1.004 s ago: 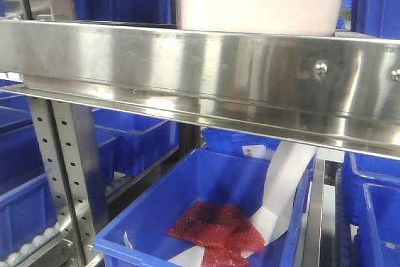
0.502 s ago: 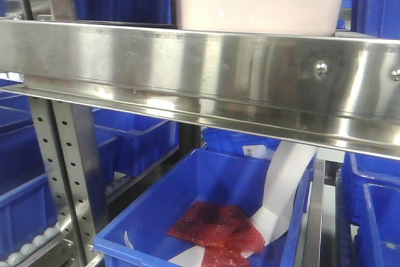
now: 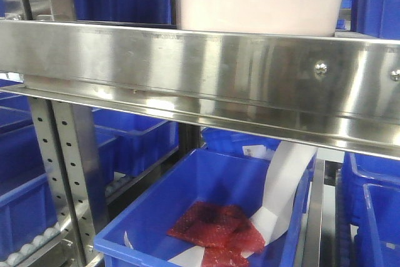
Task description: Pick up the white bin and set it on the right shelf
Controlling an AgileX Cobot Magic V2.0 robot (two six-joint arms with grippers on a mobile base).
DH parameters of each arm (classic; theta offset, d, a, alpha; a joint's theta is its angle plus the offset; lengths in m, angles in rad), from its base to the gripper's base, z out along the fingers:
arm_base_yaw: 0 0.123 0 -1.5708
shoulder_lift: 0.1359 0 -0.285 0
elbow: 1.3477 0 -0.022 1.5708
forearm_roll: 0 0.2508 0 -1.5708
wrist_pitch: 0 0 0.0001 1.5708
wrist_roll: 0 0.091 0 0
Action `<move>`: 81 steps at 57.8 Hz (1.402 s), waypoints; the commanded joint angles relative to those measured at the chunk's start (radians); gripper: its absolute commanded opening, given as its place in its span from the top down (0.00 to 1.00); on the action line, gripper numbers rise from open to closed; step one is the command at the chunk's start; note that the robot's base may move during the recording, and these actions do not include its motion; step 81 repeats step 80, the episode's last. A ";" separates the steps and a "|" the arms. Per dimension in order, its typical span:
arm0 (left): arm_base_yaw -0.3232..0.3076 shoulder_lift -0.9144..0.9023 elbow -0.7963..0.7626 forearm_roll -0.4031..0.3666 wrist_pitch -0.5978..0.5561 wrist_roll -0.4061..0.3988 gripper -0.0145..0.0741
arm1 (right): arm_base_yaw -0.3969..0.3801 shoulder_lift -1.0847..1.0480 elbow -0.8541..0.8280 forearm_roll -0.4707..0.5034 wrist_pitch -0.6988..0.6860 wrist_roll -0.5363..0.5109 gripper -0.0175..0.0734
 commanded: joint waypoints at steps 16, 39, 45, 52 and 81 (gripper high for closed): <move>0.001 0.011 0.007 -0.009 -0.090 -0.003 0.97 | 0.000 -0.019 -0.019 0.003 -0.063 0.003 0.73; 0.001 0.011 0.007 -0.009 -0.090 -0.003 0.97 | 0.000 -0.019 -0.019 0.003 -0.063 0.003 0.73; 0.001 0.011 0.007 -0.009 -0.090 -0.003 0.97 | 0.000 -0.019 -0.019 0.003 -0.063 0.003 0.73; 0.001 0.011 0.007 -0.009 -0.090 -0.003 0.97 | 0.000 -0.019 -0.019 0.003 -0.063 0.003 0.73; 0.001 0.011 0.007 -0.009 -0.090 -0.003 0.97 | 0.000 -0.019 -0.019 0.003 -0.063 0.003 0.73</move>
